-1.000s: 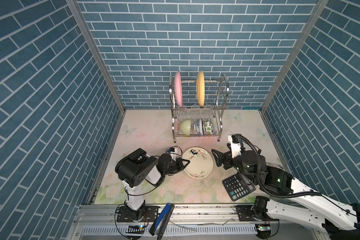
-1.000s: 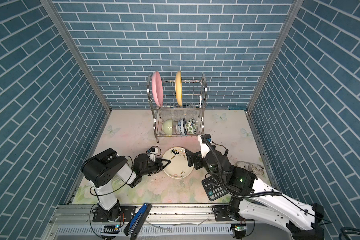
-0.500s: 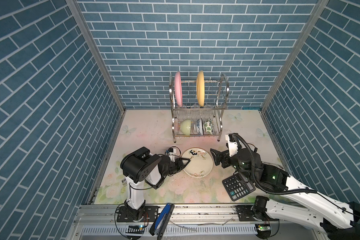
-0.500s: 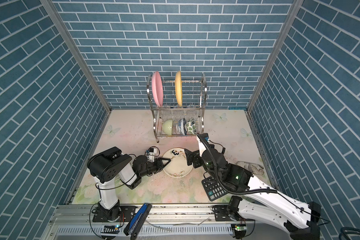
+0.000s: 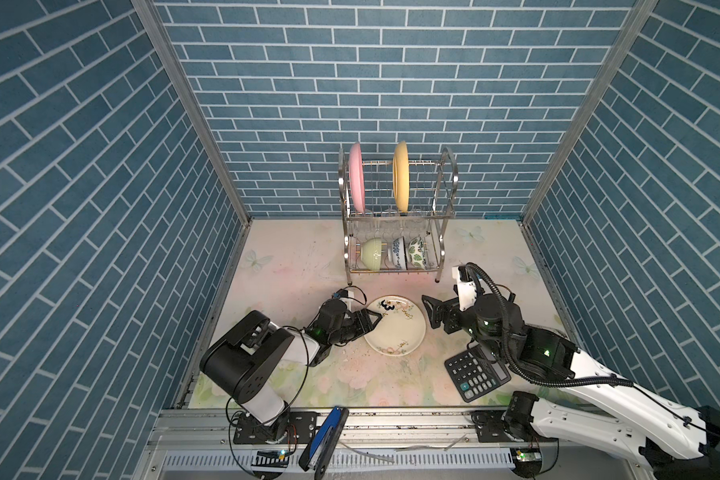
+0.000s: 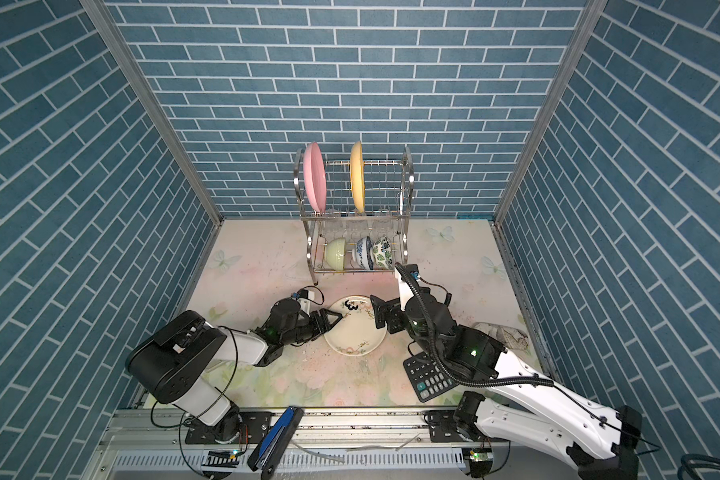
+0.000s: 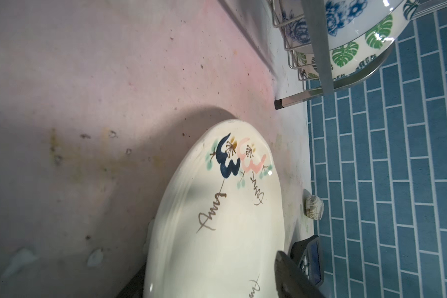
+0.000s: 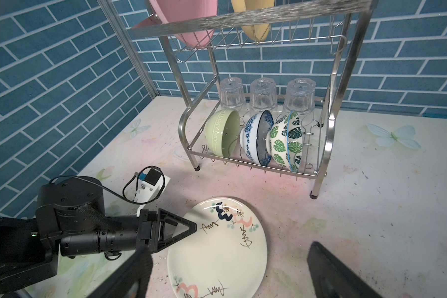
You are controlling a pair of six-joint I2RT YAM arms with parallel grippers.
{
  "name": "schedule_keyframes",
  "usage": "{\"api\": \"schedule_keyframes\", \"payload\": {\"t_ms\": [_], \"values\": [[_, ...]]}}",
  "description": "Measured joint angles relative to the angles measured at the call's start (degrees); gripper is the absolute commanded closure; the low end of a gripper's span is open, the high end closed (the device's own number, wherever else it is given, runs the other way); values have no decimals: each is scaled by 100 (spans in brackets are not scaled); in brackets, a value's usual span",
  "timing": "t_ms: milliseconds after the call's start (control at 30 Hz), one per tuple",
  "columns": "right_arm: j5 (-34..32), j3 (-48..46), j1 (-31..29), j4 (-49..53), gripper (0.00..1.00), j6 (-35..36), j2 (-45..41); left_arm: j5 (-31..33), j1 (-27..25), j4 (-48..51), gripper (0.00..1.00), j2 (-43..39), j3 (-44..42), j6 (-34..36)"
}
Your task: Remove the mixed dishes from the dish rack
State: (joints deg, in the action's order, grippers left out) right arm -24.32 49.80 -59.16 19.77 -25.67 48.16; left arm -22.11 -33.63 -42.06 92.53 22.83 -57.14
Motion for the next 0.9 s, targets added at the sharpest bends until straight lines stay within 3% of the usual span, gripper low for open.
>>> {"api": "schedule_keyframes", "payload": {"t_ms": [167, 367, 500, 700, 900], "values": [[11, 0, 83, 2, 5, 17, -31, 168, -2, 1115, 25, -330, 313, 308], [4, 17, 190, 11, 6, 120, 4, 990, 0, 3432, 19, -1617, 562, 870], [2, 195, 234, 61, 14, 345, 299, 1440, 0, 4419, 19, -2352, 859, 1182], [-55, 1473, 315, 313, 21, 894, 1176, 1856, 11, 5311, 22, -3005, 1217, 1589], [-98, 2914, 525, 302, 20, 1526, 2059, 2041, 221, 5615, 24, -3154, 2046, 2085]]}}
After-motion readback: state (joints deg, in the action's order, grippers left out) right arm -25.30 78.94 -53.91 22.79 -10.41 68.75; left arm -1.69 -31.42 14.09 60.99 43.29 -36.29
